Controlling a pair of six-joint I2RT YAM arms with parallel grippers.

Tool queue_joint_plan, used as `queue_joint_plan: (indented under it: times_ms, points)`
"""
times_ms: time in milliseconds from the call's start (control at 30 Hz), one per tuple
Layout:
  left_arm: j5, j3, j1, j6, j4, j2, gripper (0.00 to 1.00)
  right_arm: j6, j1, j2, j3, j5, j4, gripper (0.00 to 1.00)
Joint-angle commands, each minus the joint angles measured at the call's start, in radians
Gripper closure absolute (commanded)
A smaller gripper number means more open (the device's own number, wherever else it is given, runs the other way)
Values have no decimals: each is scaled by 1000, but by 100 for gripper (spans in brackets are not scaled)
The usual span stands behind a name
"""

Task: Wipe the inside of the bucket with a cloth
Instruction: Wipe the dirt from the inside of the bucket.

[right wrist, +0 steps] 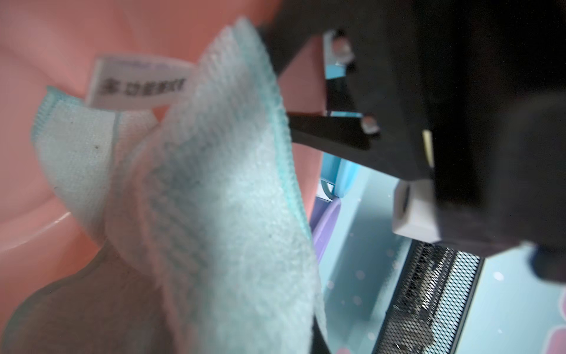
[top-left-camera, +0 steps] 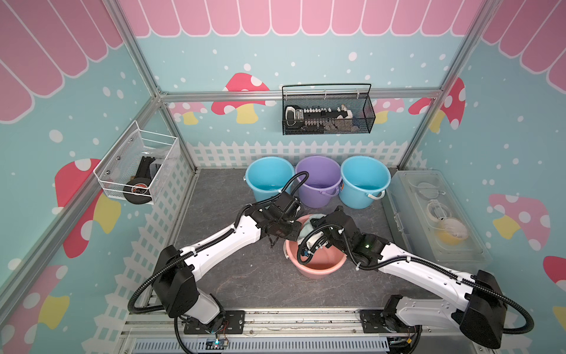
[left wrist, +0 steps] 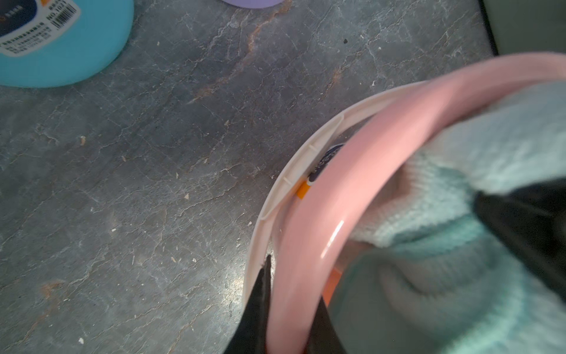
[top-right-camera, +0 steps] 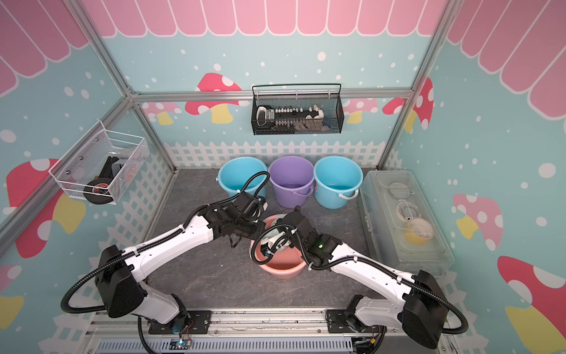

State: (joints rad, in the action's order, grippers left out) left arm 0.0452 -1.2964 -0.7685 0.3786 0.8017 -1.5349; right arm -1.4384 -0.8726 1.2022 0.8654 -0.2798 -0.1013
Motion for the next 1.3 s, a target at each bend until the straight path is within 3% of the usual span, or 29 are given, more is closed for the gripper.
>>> queue_joint_plan:
  times_ms: [0, 167, 767, 1100, 1267]
  points:
    - [14, -15, -3, 6, -34, -4, 100, -78, -8, -9, -27, -52, 132, 100]
    - [20, -17, -3, 5, -36, -4, 100, -107, -9, 31, -59, -79, 218, 100]
    - [26, -18, -3, -3, -35, 4, 100, 40, -23, 206, -110, 15, 207, 100]
    - [27, -18, -5, -13, -36, 31, 100, 158, -17, 394, 24, 159, -81, 100]
    - [30, -18, -5, -14, -36, 37, 100, 205, 4, 488, 155, 283, -320, 100]
